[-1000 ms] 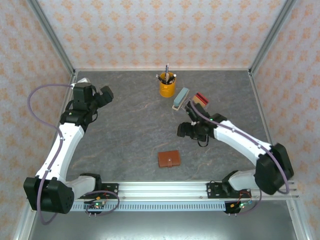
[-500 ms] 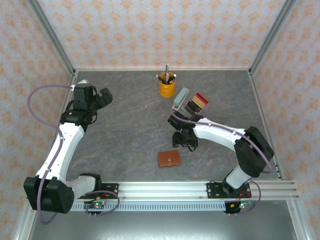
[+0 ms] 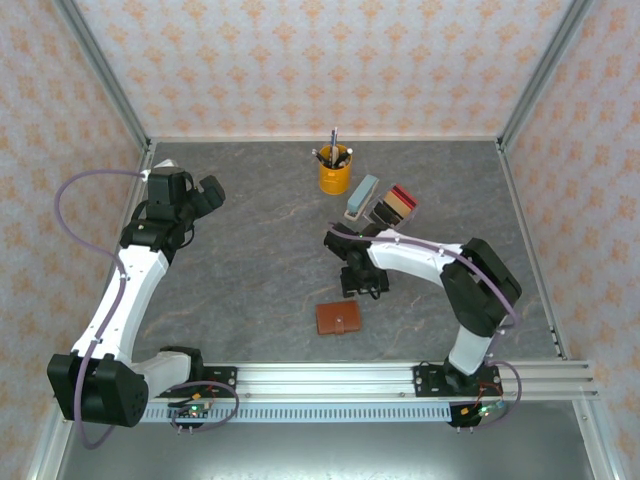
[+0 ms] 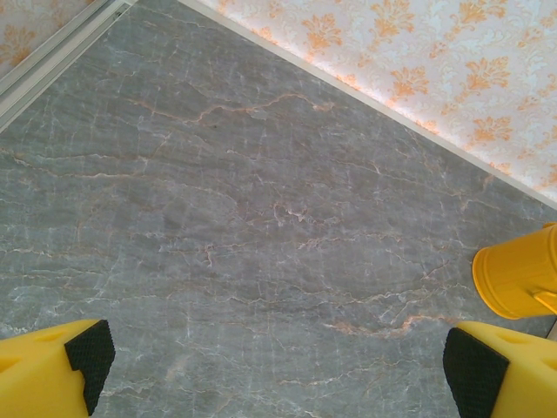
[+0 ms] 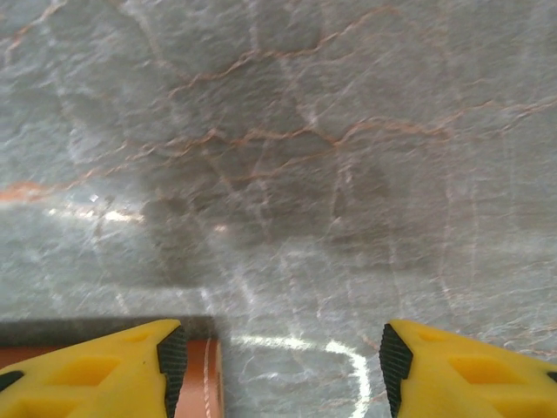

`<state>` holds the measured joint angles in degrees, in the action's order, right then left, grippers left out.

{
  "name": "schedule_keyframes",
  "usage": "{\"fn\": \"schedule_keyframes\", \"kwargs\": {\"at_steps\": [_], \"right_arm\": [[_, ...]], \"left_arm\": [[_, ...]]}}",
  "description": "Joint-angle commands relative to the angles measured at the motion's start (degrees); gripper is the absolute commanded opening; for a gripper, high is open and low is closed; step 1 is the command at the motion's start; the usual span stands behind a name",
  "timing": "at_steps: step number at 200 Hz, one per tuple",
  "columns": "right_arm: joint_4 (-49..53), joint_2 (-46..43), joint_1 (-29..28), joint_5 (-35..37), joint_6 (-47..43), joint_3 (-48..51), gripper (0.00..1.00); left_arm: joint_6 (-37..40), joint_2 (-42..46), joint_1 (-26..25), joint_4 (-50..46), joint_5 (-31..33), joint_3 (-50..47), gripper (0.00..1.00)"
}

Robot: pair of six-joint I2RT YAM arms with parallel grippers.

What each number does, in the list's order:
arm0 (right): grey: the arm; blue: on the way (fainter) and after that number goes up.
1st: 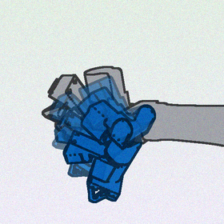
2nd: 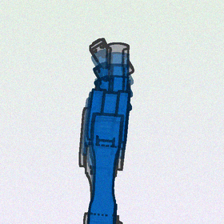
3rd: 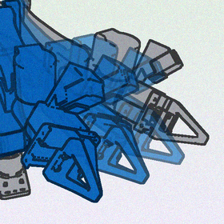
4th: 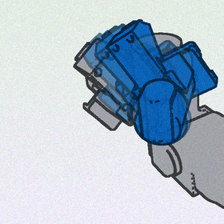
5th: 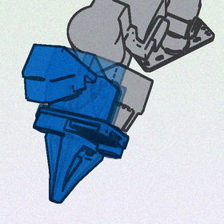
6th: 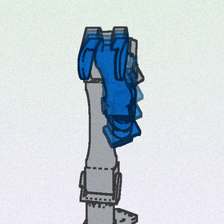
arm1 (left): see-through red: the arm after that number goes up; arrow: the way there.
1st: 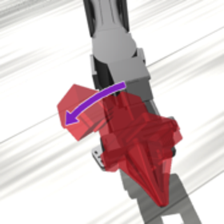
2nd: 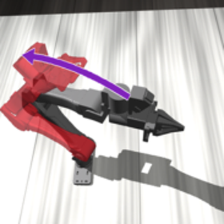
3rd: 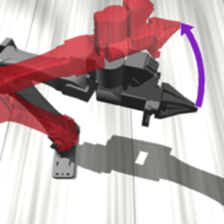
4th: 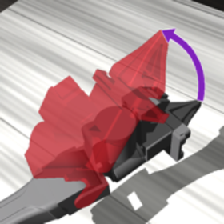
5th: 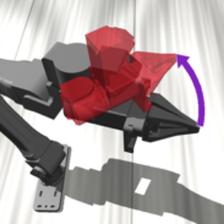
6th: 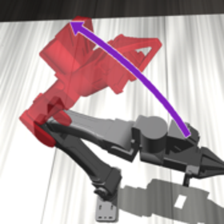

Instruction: Take the credit cards out of the card holder

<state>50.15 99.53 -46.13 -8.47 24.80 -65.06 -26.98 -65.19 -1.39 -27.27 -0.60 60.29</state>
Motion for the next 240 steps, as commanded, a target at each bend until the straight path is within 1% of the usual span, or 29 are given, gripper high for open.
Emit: {"fn": "schedule_keyframes", "kwargs": {"at_steps": [1,30,57,71,114,133,158,177,189,202,221,240], "right_arm": [[1.54,-4.6,-0.87,-2.67,-1.01,0.87,0.63],[1.52,-7.56,-2.56,-4.69,0.89,4.39,0.65],[0.64,-7.55,-4.92,-5.53,2.99,7.39,0.64],[-0.17,-6.58,-5.25,-5.6,3.0,8.26,0.64],[-0.68,-0.16,-5.21,3.23,-0.07,6.22,0.62],[-2.33,2.24,-5.02,6.97,-1.65,4.26,0.61],[-4.99,5.1,-4.25,10.1,-4.88,0.19,0.61],[-8.19,7.93,-3.38,11.71,-8.81,-3.68,0.6],[-9.48,10.22,-2.43,12.09,-10.73,-6.7,0.6],[-10.71,11.53,-1.71,12.29,-10.44,-9.28,0.59],[-12.87,8.42,-1.68,10.17,-8.38,-9.08,0.59],[-14.47,1.85,-1.62,8.93,-4.61,-5.42,0.59]], "left_arm": [[0.15,0.07,0.29,-0.27,1.04,0.79,1.0],[0.11,-0.37,0.25,-0.25,0.67,0.79,1.0],[0.0,-0.37,0.23,-0.07,0.19,0.37,1.0],[0.15,-0.29,0.25,-0.07,0.16,0.22,1.0],[0.97,0.68,0.29,-0.73,0.94,0.09,1.0],[0.89,1.07,0.17,-1.68,1.22,-0.04,1.0],[-0.12,1.06,0.24,-2.85,0.16,-0.99,1.0],[-1.24,1.07,0.24,-2.58,-2.67,-3.11,1.0],[-1.32,0.76,0.18,-1.75,-6.11,-4.75,1.0],[-1.42,-0.11,0.16,-0.75,-10.74,-6.07,1.0],[-1.7,-2.17,-0.38,-0.26,-17.23,-6.91,1.0],[-0.93,-4.66,-2.57,0.02,-20.05,-6.85,1.0]]}}
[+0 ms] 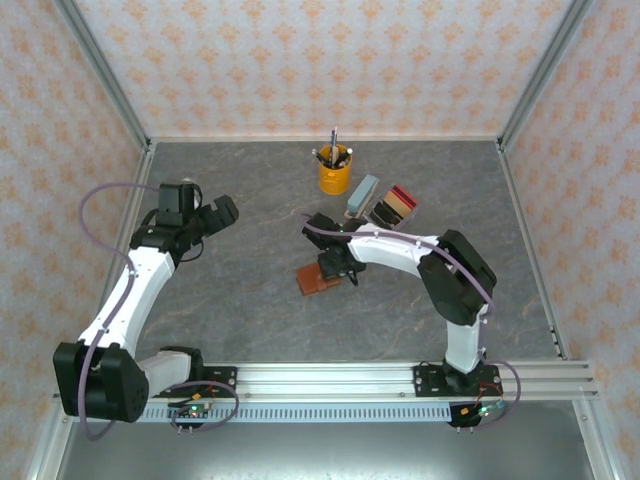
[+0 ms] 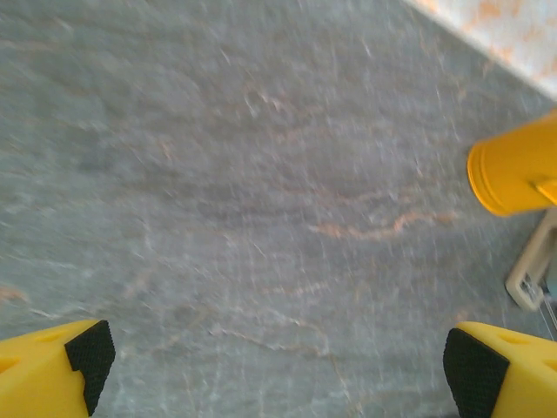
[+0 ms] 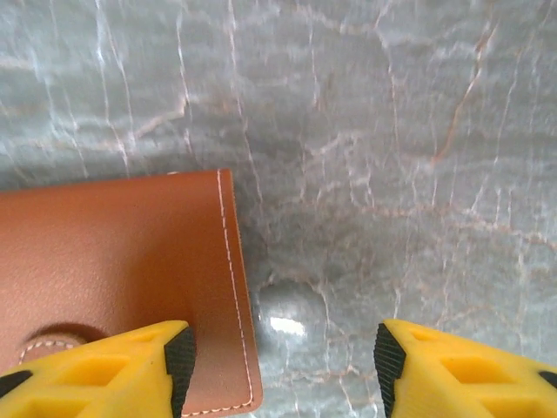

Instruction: Take the credit cards out of the card holder

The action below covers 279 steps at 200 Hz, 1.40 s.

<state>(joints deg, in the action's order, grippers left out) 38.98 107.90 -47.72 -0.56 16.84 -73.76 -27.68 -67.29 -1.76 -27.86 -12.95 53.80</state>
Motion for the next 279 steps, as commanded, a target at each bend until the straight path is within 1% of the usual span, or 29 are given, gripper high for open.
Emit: {"fn": "schedule_keyframes", "kwargs": {"at_steps": [1,19,33,57,77,92,109,114,124,133,157,173,205,227,279], "right_arm": [[-3.39,-6.94,-0.06,0.92,3.58,3.4,0.59],[-5.46,-14.02,0.08,-1.52,9.04,8.46,0.6],[-8.51,-18.13,0.66,-5.2,14.31,12.57,0.59],[-15.55,-21.43,2.75,-11.25,23.06,18.25,0.54],[-21.5,-21.29,4.43,-15.03,28.11,21.52,0.49],[-24.16,-20.18,5.45,-17.0,30.09,22.62,0.48],[-26.99,-18.8,6.44,-19.44,31.59,23.56,0.48],[-27.63,-18.25,6.65,-20.12,31.86,23.65,0.48],[-28.42,-17.05,6.94,-21.53,32.11,23.58,0.46],[-28.69,-16.05,7.03,-22.61,32.11,23.25,0.43],[-27.6,-13.62,7.2,-23.69,31.95,22.21,0.4],[-26.98,-12.57,7.55,-24.09,31.94,21.57,0.4],[-25.82,-11.19,8.0,-24.49,31.82,20.64,0.38],[-24.93,-10.44,8.22,-24.42,31.26,19.73,0.35],[-24.48,-7.0,8.7,-24.24,28.48,15.48,0.3]], "left_arm": [[-0.16,-2.75,-2.37,0.61,-7.79,-0.32,1.0],[0.93,-6.39,-5.98,0.57,-9.49,0.89,1.0],[1.37,-9.89,-8.78,1.73,-12.89,1.82,0.97],[1.49,-16.44,-13.17,4.34,-17.99,3.43,0.91],[1.49,-21.99,-15.88,5.5,-20.2,5.6,0.83],[1.92,-26.39,-17.61,5.66,-22.6,7.98,0.77],[2.55,-31.0,-19.46,5.03,-23.88,11.06,0.71],[2.8,-32.29,-20.02,4.81,-24.25,11.94,0.67],[3.36,-34.71,-20.86,4.06,-25.36,13.7,0.55],[3.81,-36.51,-21.56,3.21,-25.61,15.25,0.49],[4.47,-40.06,-22.79,0.83,-23.29,17.17,0.46],[4.87,-41.43,-23.11,-0.97,-21.24,17.75,0.47],[5.61,-41.79,-23.62,-3.15,-20.62,17.36,0.47],[5.3,-40.62,-23.82,-2.78,-21.16,15.21,0.41],[2.26,-35.38,-23.9,0.71,-24.14,6.99,0.34]]}}
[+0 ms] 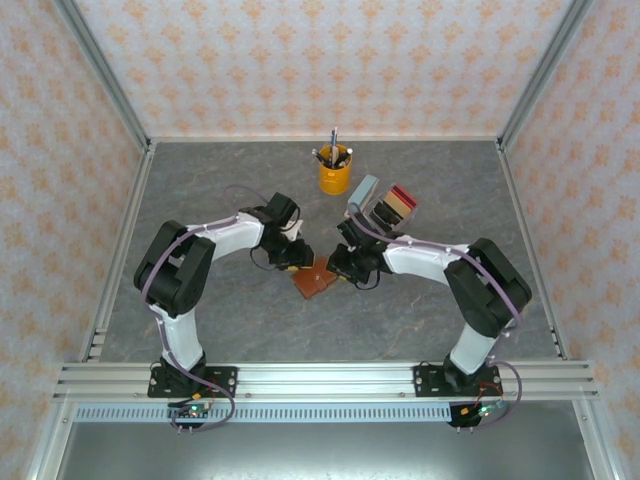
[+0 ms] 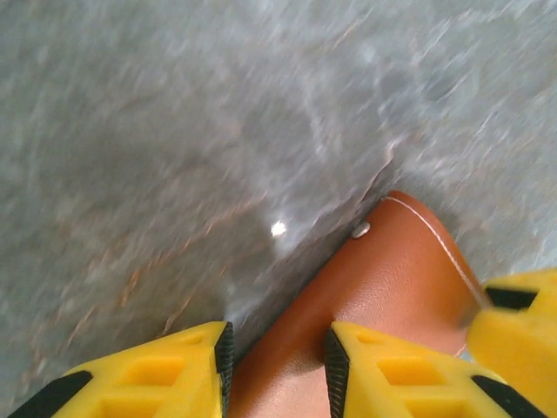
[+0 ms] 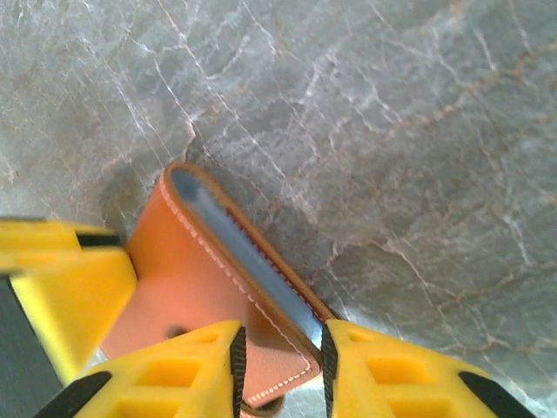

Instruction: Take the credit cards out of the card holder

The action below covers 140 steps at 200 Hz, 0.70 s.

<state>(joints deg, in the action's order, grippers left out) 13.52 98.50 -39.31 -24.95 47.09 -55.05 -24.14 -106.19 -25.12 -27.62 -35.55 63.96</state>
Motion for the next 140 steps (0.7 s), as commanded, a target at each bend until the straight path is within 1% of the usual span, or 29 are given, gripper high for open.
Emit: {"fn": "schedule_keyframes", "kwargs": {"at_steps": [1,20,46,55,75,84,94,101,114,132,140], "right_arm": [[0.98,2.49,0.29,0.16,-1.84,-3.32,0.3],[0.64,4.67,0.29,-0.32,-2.68,-5.66,0.29],[-0.32,7.59,0.28,-1.54,-4.09,-9.05,0.28],[1.01,7.9,0.29,-1.26,-5.0,-10.16,0.28],[6.7,5.07,0.29,4.46,-7.88,-10.38,0.3],[8.86,3.08,0.29,6.29,-9.39,-9.73,0.32],[10.2,1.1,0.29,6.63,-10.52,-8.62,0.35],[10.67,-0.03,0.26,5.87,-11.02,-7.76,0.37],[9.95,-1.4,0.29,1.73,-11.24,-5.87,0.39],[8.03,-2.66,0.2,-3.53,-10.54,-3.12,0.4],[7.74,-3.02,0.03,-4.75,-10.53,-2.27,0.4]], "left_arm": [[-1.36,3.62,-0.54,0.55,-1.58,-3.33,0.34],[-2.19,5.47,-0.54,1.89,-3.89,-5.63,0.32],[-4.21,7.25,-0.62,4.85,-6.63,-8.72,0.33],[-5.03,7.7,-0.63,4.84,-5.57,-9.28,0.33],[-5.87,9.58,-0.46,2.6,-0.64,-10.08,0.33],[-6.12,10.39,-0.24,2.52,-0.14,-10.63,0.34],[-6.44,10.9,-0.13,3.14,-0.57,-11.35,0.36],[-8.52,11.16,-0.15,4.15,-1.39,-11.89,0.37],[-10.24,11.33,-0.1,6.25,-2.94,-13.0,0.39],[-12.75,11.29,-0.1,9.68,-3.74,-14.73,0.39],[-13.92,11.22,-0.15,11.46,-4.27,-15.53,0.39]]}}
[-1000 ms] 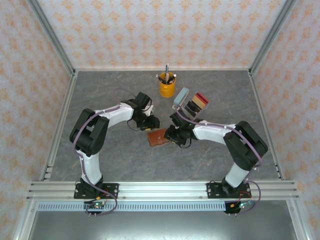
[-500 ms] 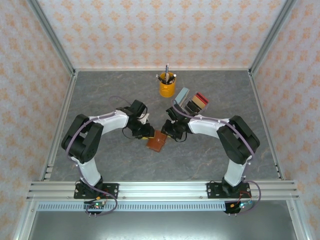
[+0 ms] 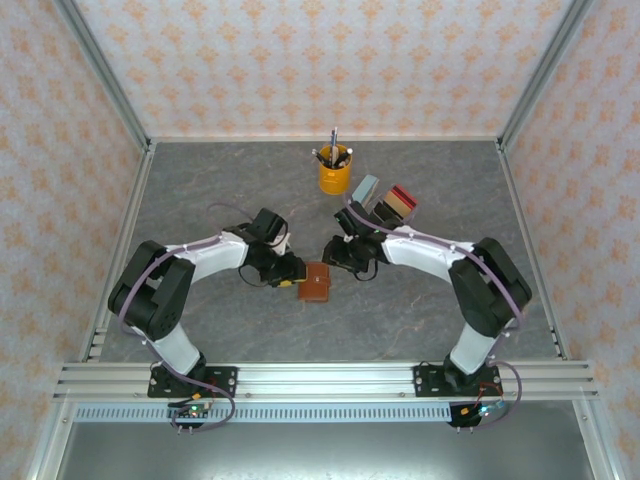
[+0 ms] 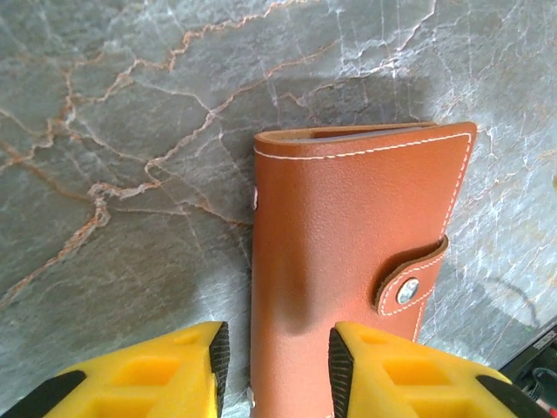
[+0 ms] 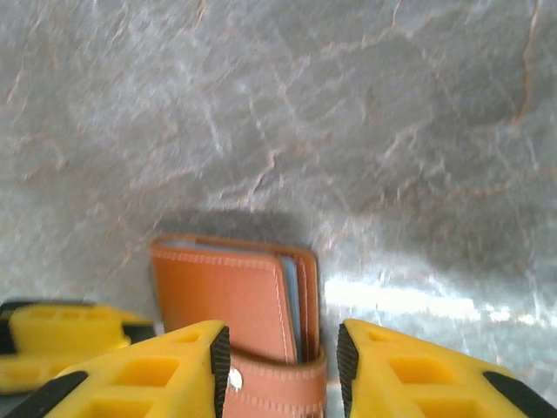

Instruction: Take the credit cards out of the card holder

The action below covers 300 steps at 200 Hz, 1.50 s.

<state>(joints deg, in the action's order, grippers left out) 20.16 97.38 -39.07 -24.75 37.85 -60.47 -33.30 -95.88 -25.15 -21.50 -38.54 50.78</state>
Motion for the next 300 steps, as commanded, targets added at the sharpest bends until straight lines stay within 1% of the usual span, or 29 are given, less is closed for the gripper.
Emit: {"fn": "schedule_keyframes", "kwargs": {"at_steps": [1,17,46,83,122,155,172,208,226,252,300], "right_arm": [[1.06,-1.96,-0.21,-4.99,-1.28,3.2,0.4],[1.02,-1.68,-0.61,-6.55,-1.77,3.65,0.38],[-0.62,0.74,-1.18,-8.74,-1.96,3.52,0.33],[-3.36,3.98,-1.36,-9.44,-1.23,2.89,0.28],[-4.48,6.23,-1.18,-8.56,-0.94,3.75,0.28],[-6.2,6.78,-0.49,-8.69,-0.32,5.08,0.28],[-6.98,7.03,-0.07,-8.97,0.19,5.66,0.27],[-7.67,6.06,0.13,-8.66,0.39,6.36,0.28],[-8.03,4.95,0.15,-7.9,0.5,6.52,0.28],[-7.36,3.17,0.22,-6.56,0.49,5.92,0.29],[-3.82,-2.09,0.22,-1.0,-1.81,3.3,0.36]], "left_arm": [[-4.94,0.89,-0.11,5.6,-1.32,-2.44,0.39],[-7.14,0.52,-0.13,8.79,-2.14,-3.63,0.39],[-9.42,-0.32,-0.08,12.13,-3.14,-4.46,0.37],[-10.9,-0.88,0.01,15.05,-4.7,-5.77,0.37],[-12.08,-1.81,0.36,19.07,-7.45,-7.24,0.37],[-14.03,-2.43,0.7,25.14,-10.4,-8.82,0.37],[-15.25,-1.97,1.07,28.73,-11.9,-9.63,0.38],[-15.43,-0.08,1.23,32.14,-13.95,-9.52,0.38],[-14.94,1.16,1.23,32.54,-14.36,-9.22,0.33],[-12.59,3.4,1.32,29.31,-13.3,-8.47,0.22],[-10.39,5.95,1.59,25.68,-10.48,-7.88,0.05]]}}
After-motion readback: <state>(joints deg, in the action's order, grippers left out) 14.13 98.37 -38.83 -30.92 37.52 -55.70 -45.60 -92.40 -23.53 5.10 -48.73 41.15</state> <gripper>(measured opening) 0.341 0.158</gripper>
